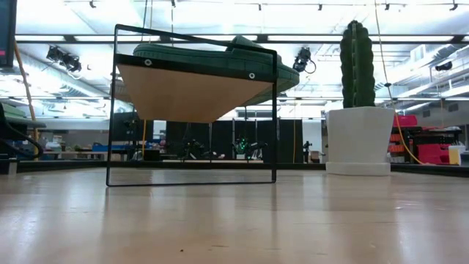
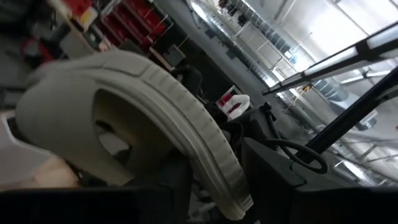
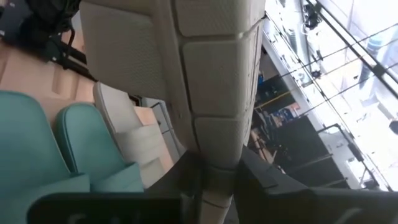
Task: Pick and place slides into the shelf
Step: Put the white slipper on the shelf
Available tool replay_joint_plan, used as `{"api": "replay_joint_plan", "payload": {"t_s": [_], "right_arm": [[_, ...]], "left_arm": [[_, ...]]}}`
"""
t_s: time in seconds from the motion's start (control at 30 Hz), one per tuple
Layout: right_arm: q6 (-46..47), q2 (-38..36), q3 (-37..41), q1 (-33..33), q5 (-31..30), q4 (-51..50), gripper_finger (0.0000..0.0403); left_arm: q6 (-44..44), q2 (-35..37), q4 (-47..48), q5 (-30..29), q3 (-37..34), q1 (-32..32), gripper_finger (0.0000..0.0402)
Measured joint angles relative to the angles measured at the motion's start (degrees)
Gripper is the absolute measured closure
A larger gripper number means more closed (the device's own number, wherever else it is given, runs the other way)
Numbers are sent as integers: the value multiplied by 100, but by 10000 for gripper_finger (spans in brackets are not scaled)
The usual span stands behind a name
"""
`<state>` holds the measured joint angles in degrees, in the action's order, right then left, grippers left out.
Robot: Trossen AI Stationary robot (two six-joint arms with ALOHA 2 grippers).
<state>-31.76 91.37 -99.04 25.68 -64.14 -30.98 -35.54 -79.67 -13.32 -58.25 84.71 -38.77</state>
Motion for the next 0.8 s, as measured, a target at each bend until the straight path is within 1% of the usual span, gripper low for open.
{"api": "replay_joint_plan", "payload": {"t_s": [0.2,0.33,0.5,0.57,0.67,0.8], "right_arm": [[114,-89,-46,-39,-43,9,344],[224,-131,-291,-52,-192,-47,344],[927,-151,-817,-158,-222,1,344],[1433,-151,-982,-227,-142,18,345],[2447,-157,-1133,-365,154,40,345],[3608,-155,-1133,-493,618,70,345]], "left_arm": [[1243,90,-514,-42,-10,-28,251],[1789,277,-697,-39,-10,-42,255],[2487,505,-695,-39,4,-164,262],[2873,564,-677,-102,4,-208,265],[3633,650,-679,-591,4,-374,270],[4773,631,-507,-1724,4,-685,277]]}}
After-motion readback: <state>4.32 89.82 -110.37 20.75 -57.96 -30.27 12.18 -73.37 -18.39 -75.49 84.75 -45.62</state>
